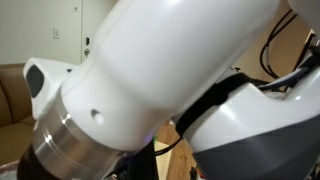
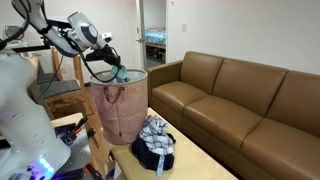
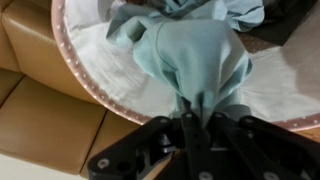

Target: Pick the grey shirt and put it in the laundry bag

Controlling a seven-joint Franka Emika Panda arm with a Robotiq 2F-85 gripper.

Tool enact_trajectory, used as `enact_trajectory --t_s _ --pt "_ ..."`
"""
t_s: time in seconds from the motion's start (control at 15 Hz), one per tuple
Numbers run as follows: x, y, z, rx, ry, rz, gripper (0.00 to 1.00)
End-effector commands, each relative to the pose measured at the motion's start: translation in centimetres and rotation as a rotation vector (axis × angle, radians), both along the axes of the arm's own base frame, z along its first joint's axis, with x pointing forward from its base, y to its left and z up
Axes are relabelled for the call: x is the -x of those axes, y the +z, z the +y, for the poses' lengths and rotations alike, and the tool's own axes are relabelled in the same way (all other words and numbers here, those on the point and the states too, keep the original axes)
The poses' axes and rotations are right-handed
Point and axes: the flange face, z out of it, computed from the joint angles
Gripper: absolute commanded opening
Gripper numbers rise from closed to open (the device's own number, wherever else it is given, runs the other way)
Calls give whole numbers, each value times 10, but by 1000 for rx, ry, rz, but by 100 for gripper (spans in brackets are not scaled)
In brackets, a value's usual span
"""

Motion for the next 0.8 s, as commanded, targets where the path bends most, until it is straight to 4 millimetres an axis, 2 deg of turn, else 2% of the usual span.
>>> enact_trajectory --t_s 0.0,0.27,0.33,0.4,0.73 --pt "-1 -30 -5 25 -63 88 6" --pt "-2 -49 -6 70 -83 148 6" --pt "-4 -50 -6 58 -87 150 33" --pt "-5 -49 -5 57 -89 147 34" --pt "-19 -35 -1 53 -72 108 65"
